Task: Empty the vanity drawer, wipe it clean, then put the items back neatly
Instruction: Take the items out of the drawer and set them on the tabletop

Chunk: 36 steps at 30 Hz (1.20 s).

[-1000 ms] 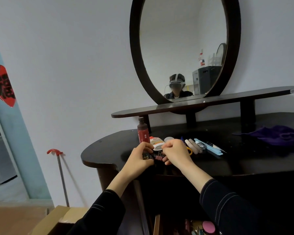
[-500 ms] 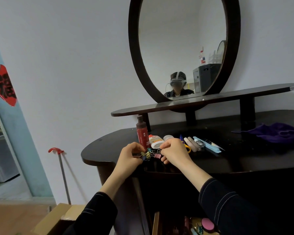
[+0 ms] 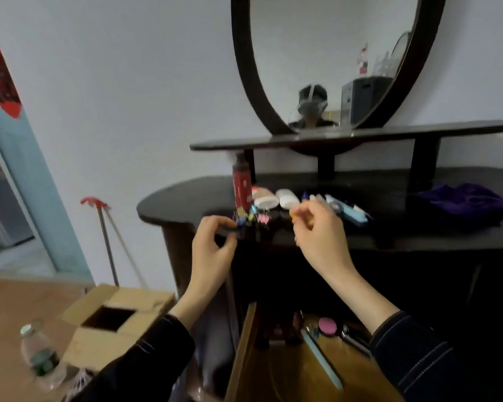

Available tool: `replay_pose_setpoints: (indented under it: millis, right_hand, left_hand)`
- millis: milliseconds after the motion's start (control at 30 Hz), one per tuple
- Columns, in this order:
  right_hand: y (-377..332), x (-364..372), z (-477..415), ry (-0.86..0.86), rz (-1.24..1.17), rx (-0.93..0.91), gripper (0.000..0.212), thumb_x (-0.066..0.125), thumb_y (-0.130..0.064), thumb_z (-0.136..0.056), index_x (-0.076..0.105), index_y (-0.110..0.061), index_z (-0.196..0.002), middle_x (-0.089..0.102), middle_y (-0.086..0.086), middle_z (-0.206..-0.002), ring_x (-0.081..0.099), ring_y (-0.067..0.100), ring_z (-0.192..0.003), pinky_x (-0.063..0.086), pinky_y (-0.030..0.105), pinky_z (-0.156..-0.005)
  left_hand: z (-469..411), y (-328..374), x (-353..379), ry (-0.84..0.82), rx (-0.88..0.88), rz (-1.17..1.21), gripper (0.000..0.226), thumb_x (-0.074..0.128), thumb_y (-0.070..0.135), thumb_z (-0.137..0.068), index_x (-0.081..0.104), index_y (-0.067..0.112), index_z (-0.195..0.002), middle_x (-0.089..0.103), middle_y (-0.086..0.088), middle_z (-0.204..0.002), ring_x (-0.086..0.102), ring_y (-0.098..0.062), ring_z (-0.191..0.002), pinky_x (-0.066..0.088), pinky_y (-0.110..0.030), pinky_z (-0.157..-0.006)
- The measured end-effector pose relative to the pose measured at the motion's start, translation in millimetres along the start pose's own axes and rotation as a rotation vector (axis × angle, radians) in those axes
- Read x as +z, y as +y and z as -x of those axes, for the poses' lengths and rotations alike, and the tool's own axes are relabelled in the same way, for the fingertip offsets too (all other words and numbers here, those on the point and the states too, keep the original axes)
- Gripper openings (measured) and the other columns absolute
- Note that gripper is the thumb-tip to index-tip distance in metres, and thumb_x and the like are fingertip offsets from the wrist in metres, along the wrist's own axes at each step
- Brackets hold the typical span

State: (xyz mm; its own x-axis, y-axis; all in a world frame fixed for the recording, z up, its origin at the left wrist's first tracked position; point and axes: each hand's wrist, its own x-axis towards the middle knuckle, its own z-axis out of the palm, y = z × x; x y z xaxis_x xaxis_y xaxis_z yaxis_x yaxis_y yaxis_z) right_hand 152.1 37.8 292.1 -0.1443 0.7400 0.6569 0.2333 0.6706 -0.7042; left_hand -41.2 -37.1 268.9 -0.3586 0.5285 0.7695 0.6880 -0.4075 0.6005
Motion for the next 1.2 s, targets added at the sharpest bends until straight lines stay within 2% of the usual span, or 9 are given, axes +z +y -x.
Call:
replay_pose_setpoints:
  millis: [167, 333, 433, 600, 733, 833, 967, 1100, 1200]
  right_hand:
    - [36, -29, 85, -0.101, 0.024, -0.181, 0.015, 0.054, -0.017, -0.094, 0.065, -0.025, -0.101, 0.061, -0.017, -0.099, 0.063, 0.003, -0.087, 0.047, 0.010, -0.072]
    - [131, -34, 166, -0.378, 0.290, 0.229, 0.015, 0.060, -0.017, -0.099, 0.061, -0.031, -0.104, 0.058, -0.019, -0.106, 0.061, -0.001, -0.096, 0.050, 0.007, -0.072]
    - [167, -27, 186, -0.420, 0.395, 0.469, 0.017, 0.059, -0.018, -0.098, 0.058, -0.035, -0.103, 0.060, -0.019, -0.100, 0.063, 0.002, -0.095, 0.049, 0.012, -0.066]
    - [198, -8, 206, -0.506, 0.601, 0.604, 0.015, 0.060, -0.031, -0.099, 0.056, -0.031, -0.113, 0.066, -0.010, -0.110, 0.062, 0.003, -0.082, 0.047, 0.015, -0.058]
    - [209, 5, 205, -0.651, 0.842, 0.558, 0.036, 0.062, -0.039, -0.097, 0.052, -0.024, -0.128, 0.061, -0.003, -0.123, 0.066, 0.014, -0.097, 0.048, 0.023, -0.064]
    - [211, 12, 205, -0.688, 0.927, 0.550, 0.035, 0.063, -0.038, -0.097, 0.055, -0.021, -0.126, 0.061, -0.001, -0.125, 0.068, 0.017, -0.101, 0.052, 0.027, -0.068]
    - [214, 9, 204, -0.714, 0.816, 0.643, 0.022, 0.064, -0.040, -0.095, 0.063, -0.022, -0.108, 0.070, -0.006, -0.100, 0.069, 0.015, -0.089, 0.048, 0.026, -0.063]
    - [214, -4, 204, -0.584, 0.365, 0.820, 0.020, 0.070, -0.036, -0.086, 0.064, -0.022, -0.073, 0.062, -0.012, -0.058, 0.060, 0.009, -0.060, 0.052, 0.033, -0.062]
    - [209, -12, 205, -0.612, 0.196, 0.806, 0.016, 0.074, -0.034, -0.081, 0.069, -0.020, -0.075, 0.063, -0.011, -0.059, 0.060, 0.007, -0.063, 0.051, 0.032, -0.062]
  left_hand:
    - [103, 2, 4, -0.212, 0.028, -0.042, 0.026, 0.056, 0.005, -0.080, 0.059, 0.027, -0.092, 0.057, 0.014, -0.093, 0.058, -0.014, -0.090, 0.044, -0.022, -0.075]
    - [168, -31, 55, -0.597, -0.541, 0.012, 0.021, 0.060, 0.006, -0.088, 0.067, 0.027, -0.089, 0.069, 0.000, -0.083, 0.066, -0.015, -0.074, 0.056, -0.037, -0.069]
    - [185, -52, 88, -0.723, -0.823, 0.031, 0.015, 0.054, 0.007, -0.095, 0.066, 0.015, -0.099, 0.070, -0.010, -0.092, 0.068, -0.019, -0.074, 0.056, -0.029, -0.062]
    - [211, -74, 121, -0.756, -1.097, 0.083, 0.018, 0.049, 0.009, -0.097, 0.063, 0.007, -0.108, 0.067, -0.010, -0.089, 0.065, -0.017, -0.066, 0.054, -0.028, -0.058]
    - [214, -82, 131, -0.729, -1.270, 0.174, 0.021, 0.048, 0.009, -0.096, 0.064, 0.006, -0.110, 0.068, -0.012, -0.089, 0.067, -0.021, -0.070, 0.058, -0.031, -0.063]
    - [213, -84, 133, -0.703, -1.323, 0.208, 0.021, 0.049, 0.008, -0.097, 0.064, 0.005, -0.112, 0.068, -0.015, -0.093, 0.067, -0.024, -0.074, 0.059, -0.032, -0.066]
    - [217, -88, 132, -0.709, -1.338, 0.220, 0.020, 0.052, 0.013, -0.099, 0.062, 0.006, -0.114, 0.068, -0.016, -0.096, 0.067, -0.024, -0.075, 0.059, -0.033, -0.066]
    - [222, -88, 132, -0.761, -1.335, 0.238, 0.028, 0.056, 0.029, -0.099, 0.061, 0.008, -0.117, 0.071, -0.014, -0.096, 0.069, -0.021, -0.068, 0.059, -0.031, -0.061]
    - [223, -87, 133, -0.765, -1.318, 0.271, 0.038, 0.058, 0.040, -0.099, 0.060, 0.009, -0.120, 0.073, -0.011, -0.099, 0.068, -0.018, -0.063, 0.056, -0.029, -0.058]
